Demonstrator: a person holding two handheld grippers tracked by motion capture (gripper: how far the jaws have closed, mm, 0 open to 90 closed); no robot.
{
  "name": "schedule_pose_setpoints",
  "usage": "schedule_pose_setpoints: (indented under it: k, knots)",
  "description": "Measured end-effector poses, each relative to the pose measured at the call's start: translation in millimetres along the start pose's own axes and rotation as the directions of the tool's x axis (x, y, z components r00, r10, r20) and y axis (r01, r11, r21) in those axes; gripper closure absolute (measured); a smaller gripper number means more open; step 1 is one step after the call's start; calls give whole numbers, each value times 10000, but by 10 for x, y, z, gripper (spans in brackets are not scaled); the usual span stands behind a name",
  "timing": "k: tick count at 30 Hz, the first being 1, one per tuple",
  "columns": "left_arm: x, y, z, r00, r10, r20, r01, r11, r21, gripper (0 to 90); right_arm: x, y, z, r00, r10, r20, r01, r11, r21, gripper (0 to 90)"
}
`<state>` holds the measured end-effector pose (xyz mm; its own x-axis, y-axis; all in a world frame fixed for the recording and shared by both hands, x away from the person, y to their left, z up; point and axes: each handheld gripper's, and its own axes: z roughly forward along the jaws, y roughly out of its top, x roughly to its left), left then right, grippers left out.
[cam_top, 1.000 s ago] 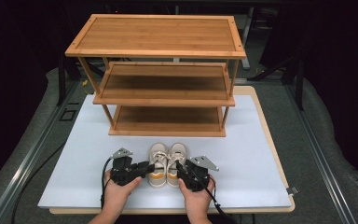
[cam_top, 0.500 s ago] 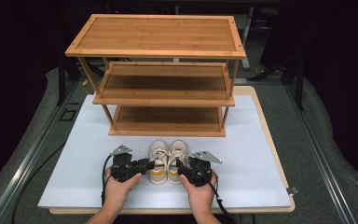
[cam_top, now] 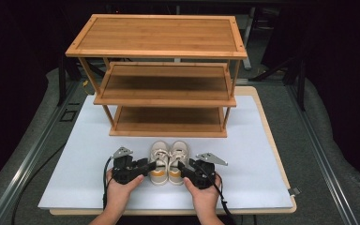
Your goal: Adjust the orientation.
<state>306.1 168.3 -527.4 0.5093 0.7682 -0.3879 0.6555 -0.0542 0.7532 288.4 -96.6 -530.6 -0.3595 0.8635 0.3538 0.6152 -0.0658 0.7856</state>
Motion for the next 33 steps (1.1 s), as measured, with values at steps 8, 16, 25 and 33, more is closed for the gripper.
schedule_pose_setpoints:
  k: [8, 16, 25, 33]
  knots:
    - [-28, -19, 62, 9996, -222, -196, 218, 9995, -226, 498, -4, 7, -22, 9997, 258, 5, -258, 9996, -68, 493]
    - [-42, -36, 116, 9990, -305, -337, 291, 9987, -410, 476, 37, -19, 55, 9996, 270, 89, -267, 9992, -293, 473]
    - [-45, -83, 139, 9974, -502, -515, 459, 9957, -809, 488, 28, -76, 88, 9967, 768, 264, -752, 9956, -557, 486]
    - [-38, -131, 141, 9959, -831, -359, 782, 9894, -1221, 468, 19, -100, 97, 9944, 1023, 281, -998, 9917, -812, 495]
